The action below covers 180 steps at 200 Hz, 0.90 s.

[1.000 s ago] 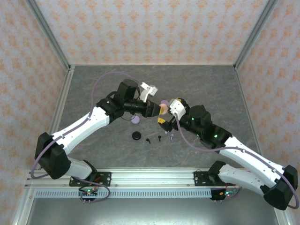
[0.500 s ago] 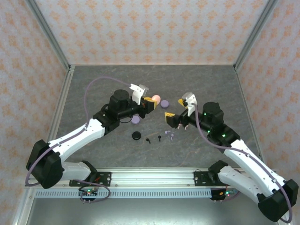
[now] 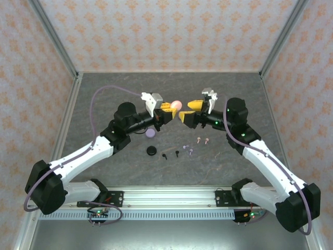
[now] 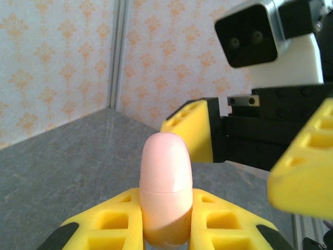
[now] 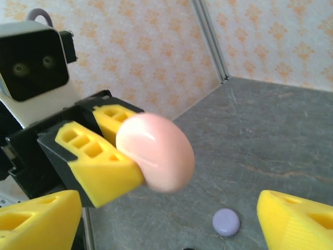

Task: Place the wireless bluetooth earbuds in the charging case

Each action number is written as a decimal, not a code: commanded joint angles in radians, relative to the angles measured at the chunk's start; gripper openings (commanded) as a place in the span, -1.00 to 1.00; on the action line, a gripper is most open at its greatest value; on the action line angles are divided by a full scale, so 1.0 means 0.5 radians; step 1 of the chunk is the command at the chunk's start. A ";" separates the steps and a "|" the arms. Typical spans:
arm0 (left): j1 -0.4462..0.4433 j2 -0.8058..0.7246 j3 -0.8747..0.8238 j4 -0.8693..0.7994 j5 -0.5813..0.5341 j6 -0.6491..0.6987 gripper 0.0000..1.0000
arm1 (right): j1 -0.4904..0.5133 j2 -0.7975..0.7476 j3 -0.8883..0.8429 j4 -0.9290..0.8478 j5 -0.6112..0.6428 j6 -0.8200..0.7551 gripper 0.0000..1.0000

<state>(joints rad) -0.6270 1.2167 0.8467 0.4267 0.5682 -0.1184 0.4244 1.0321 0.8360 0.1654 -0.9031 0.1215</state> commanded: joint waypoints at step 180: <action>-0.007 -0.090 -0.053 0.098 0.049 0.088 -1.00 | -0.020 0.261 0.312 -0.079 0.068 -0.096 0.35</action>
<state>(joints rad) -0.6266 1.1973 0.8284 0.4358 0.5701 -0.1020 0.4217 1.1461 0.9424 0.1425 -0.8940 0.1070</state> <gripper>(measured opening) 0.180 0.676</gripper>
